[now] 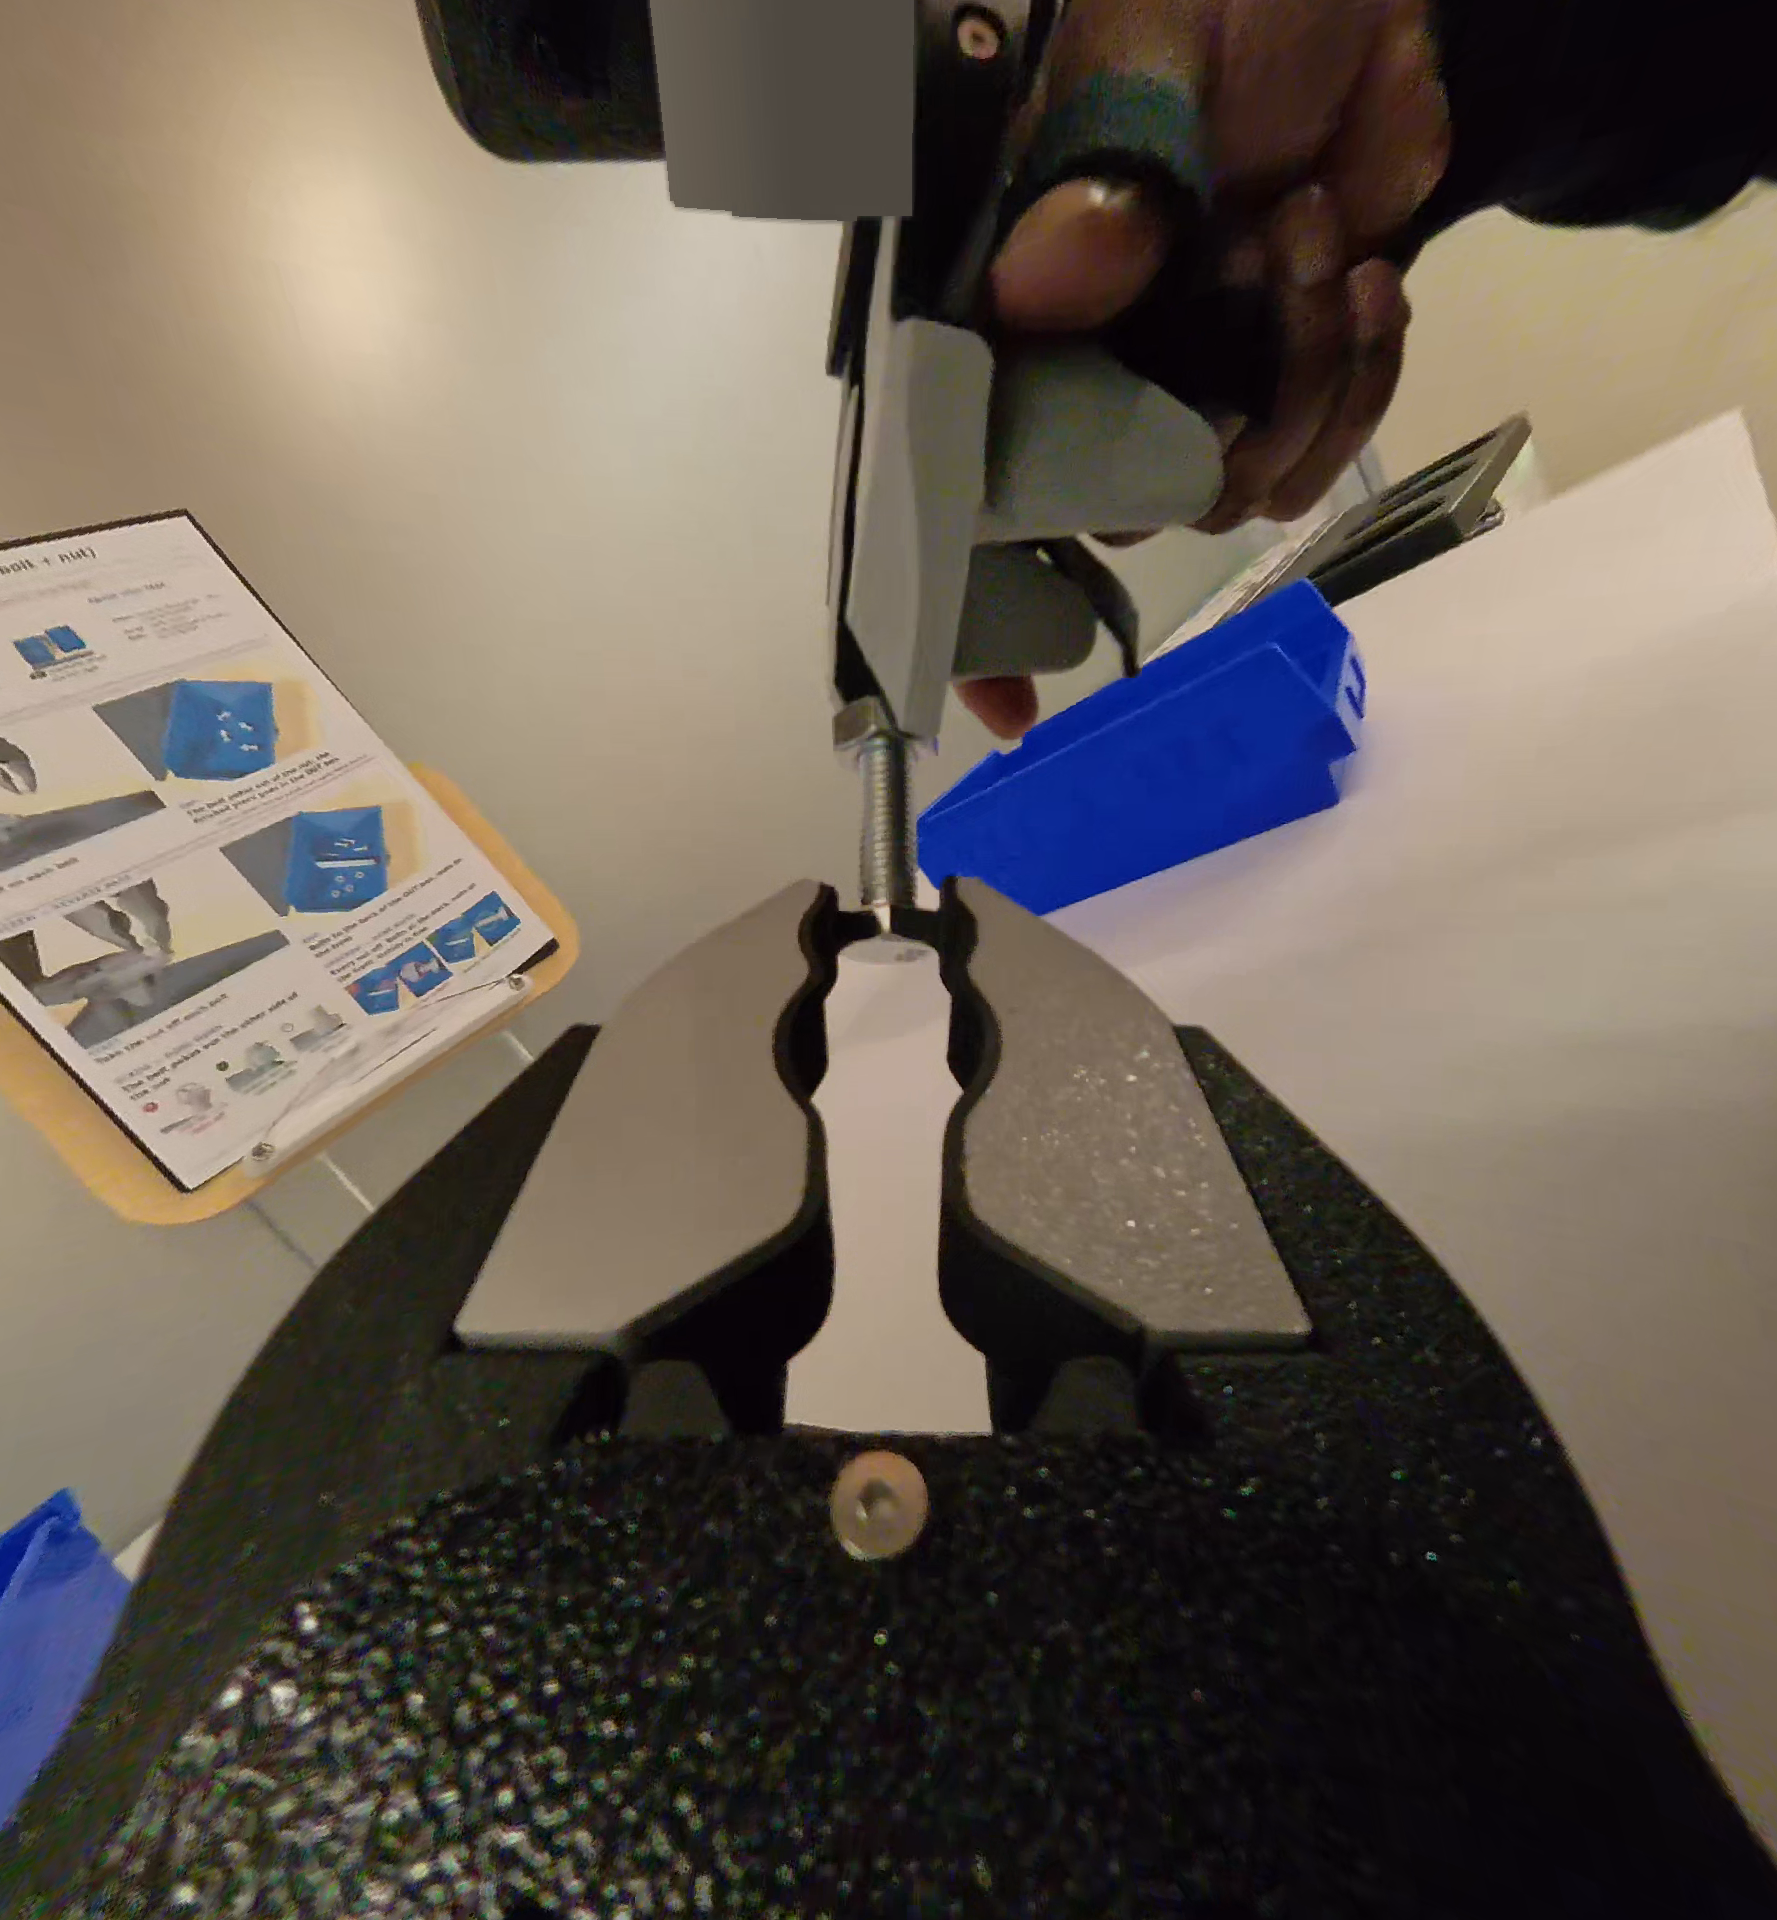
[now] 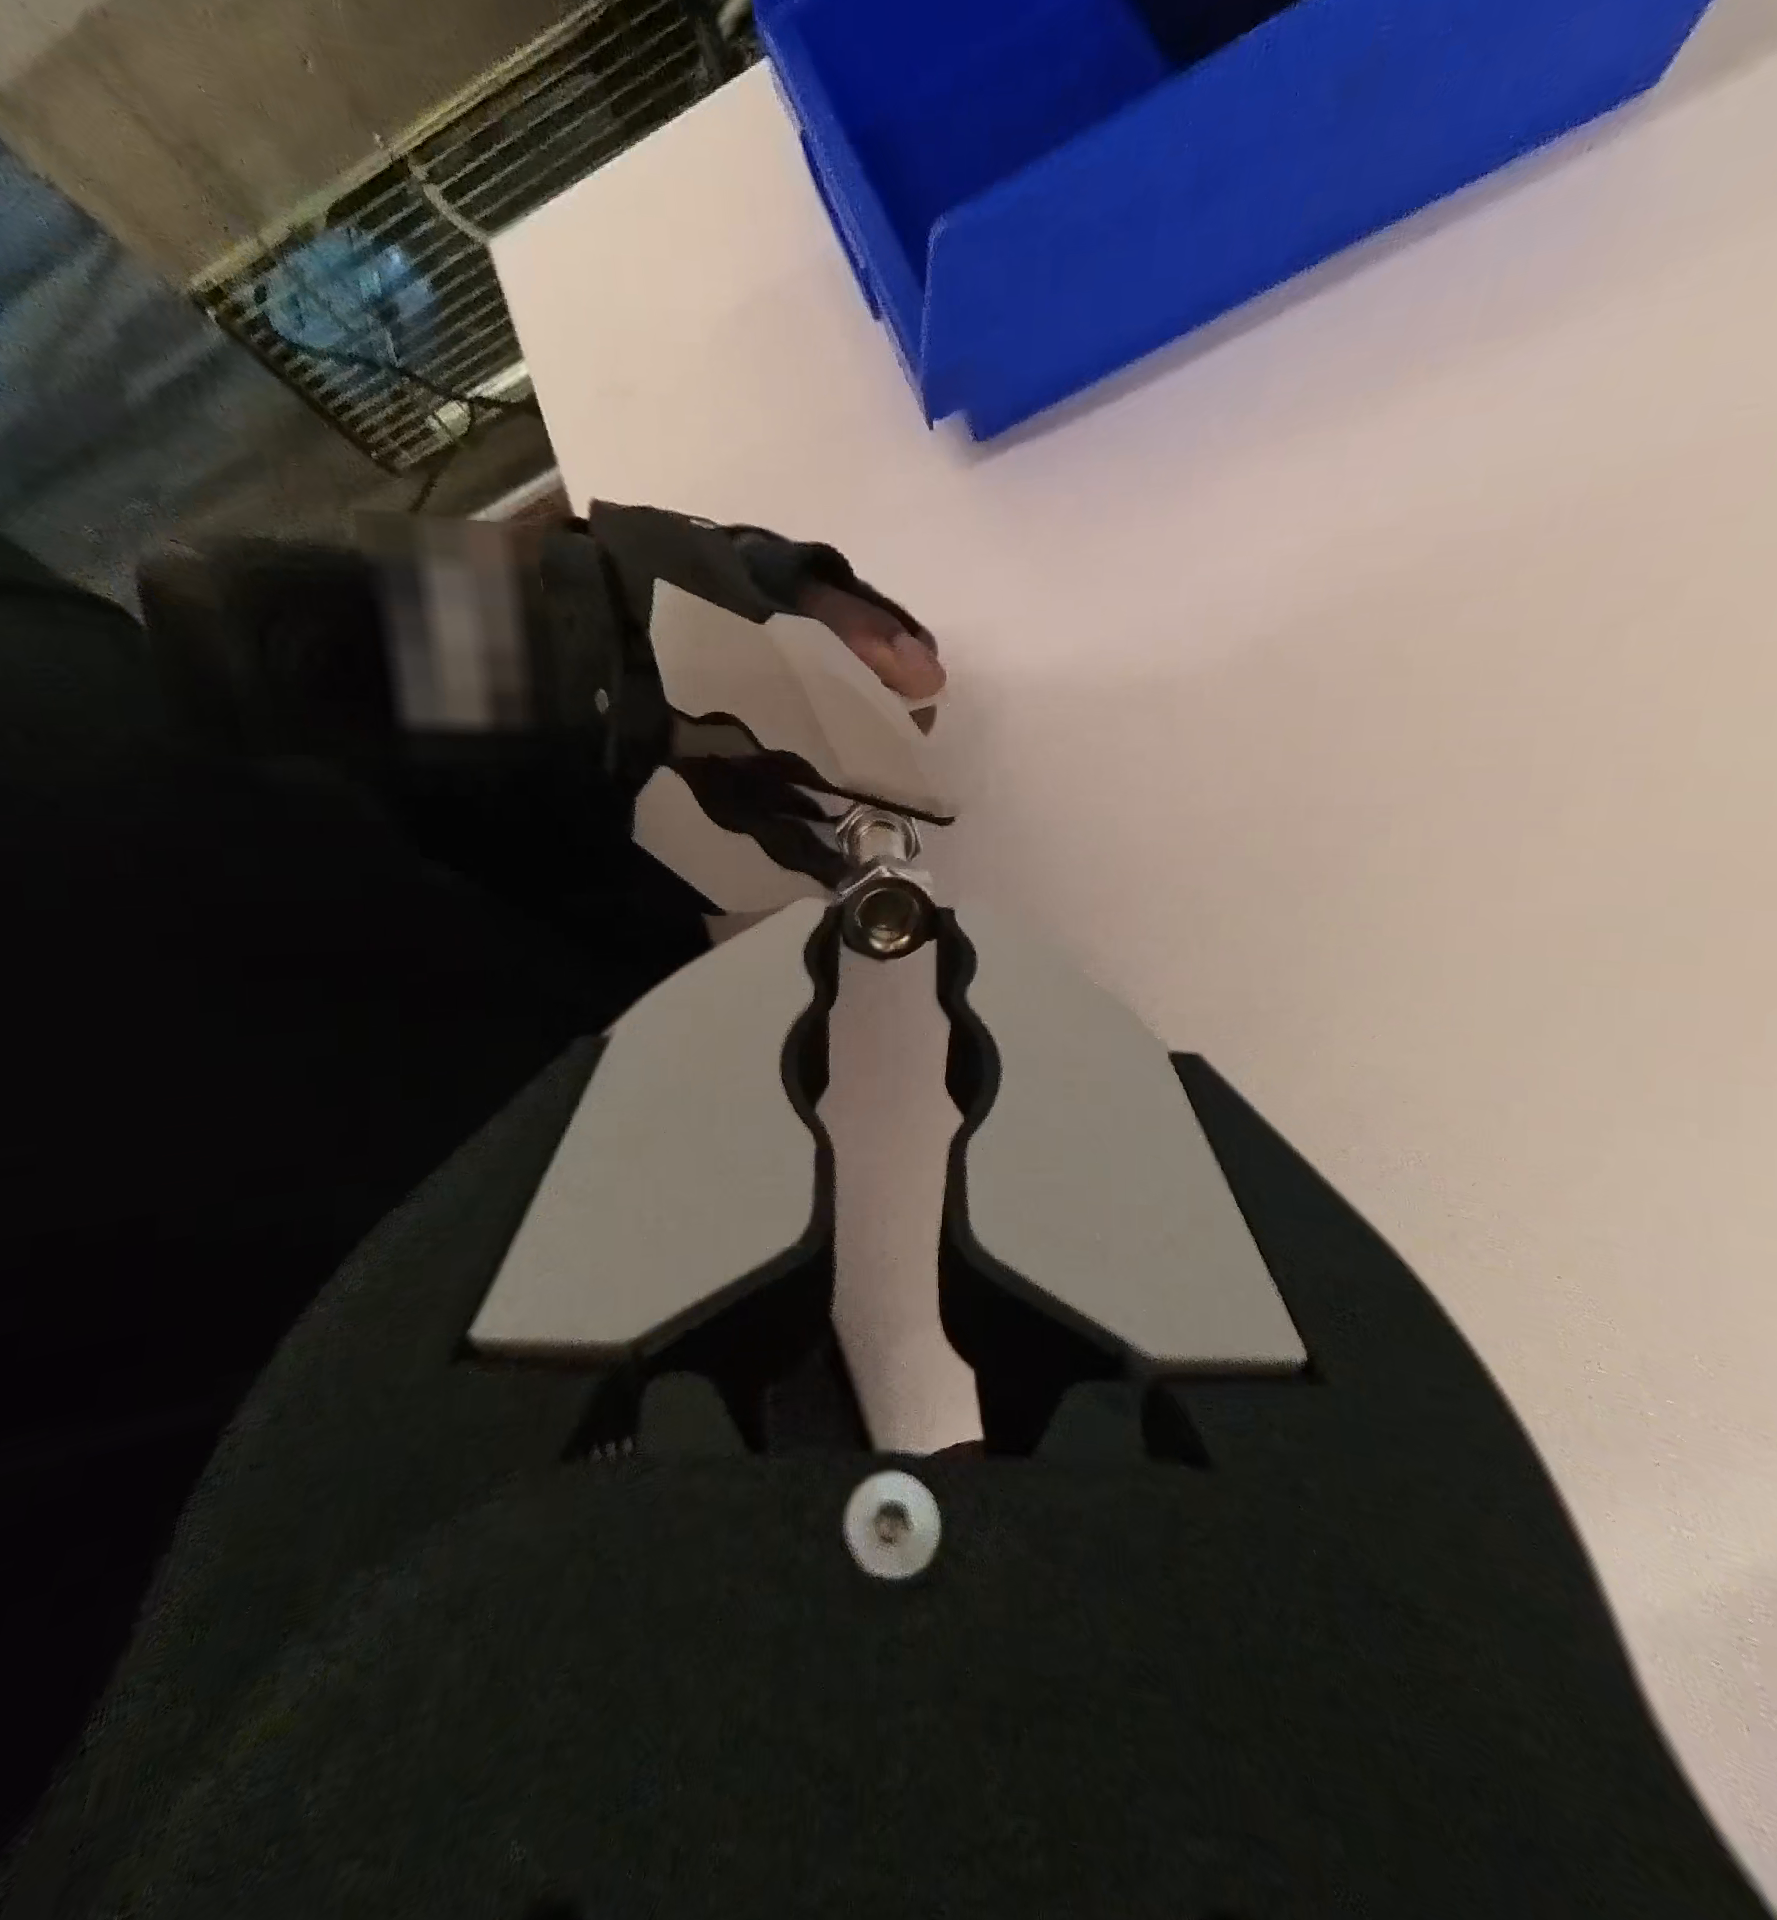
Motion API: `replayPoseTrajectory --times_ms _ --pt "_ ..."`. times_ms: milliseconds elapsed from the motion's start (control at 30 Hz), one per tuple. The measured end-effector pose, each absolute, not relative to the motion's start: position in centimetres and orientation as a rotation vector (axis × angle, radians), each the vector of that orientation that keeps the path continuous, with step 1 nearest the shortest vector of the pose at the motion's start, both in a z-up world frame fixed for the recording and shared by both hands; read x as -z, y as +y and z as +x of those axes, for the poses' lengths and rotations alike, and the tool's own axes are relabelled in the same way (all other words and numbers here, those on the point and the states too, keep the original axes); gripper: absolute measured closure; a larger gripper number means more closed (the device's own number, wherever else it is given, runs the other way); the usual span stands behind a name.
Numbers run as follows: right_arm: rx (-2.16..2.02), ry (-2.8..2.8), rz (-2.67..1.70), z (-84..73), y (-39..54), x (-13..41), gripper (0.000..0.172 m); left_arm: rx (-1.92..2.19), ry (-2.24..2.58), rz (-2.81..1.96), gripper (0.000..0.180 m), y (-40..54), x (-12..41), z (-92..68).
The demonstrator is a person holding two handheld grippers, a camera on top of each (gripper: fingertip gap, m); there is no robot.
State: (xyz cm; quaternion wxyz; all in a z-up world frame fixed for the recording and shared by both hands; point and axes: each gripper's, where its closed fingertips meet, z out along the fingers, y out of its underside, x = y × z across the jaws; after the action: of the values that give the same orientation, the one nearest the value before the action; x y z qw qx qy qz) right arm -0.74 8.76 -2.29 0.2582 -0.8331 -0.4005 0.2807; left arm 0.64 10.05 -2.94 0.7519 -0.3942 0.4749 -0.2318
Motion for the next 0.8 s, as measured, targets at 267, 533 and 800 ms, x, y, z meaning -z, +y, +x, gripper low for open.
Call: replayPoseTrajectory --times_ms 267,533,800 --pt "-0.638 -1.305 -2.028 -1.3 8.4 1.6 0.140 0.751 0.934 -0.882 0.163 9.8 2.0 0.5" --pt "-0.362 -1.666 -1.692 -0.4 8.0 1.6 0.143 0.836 1.053 -0.890 0.163 9.0 3.0 1.3" --pt "-0.323 -1.740 -1.719 0.5 7.5 3.5 0.154 0.812 1.189 -0.931 0.163 8.5 4.7 2.2"
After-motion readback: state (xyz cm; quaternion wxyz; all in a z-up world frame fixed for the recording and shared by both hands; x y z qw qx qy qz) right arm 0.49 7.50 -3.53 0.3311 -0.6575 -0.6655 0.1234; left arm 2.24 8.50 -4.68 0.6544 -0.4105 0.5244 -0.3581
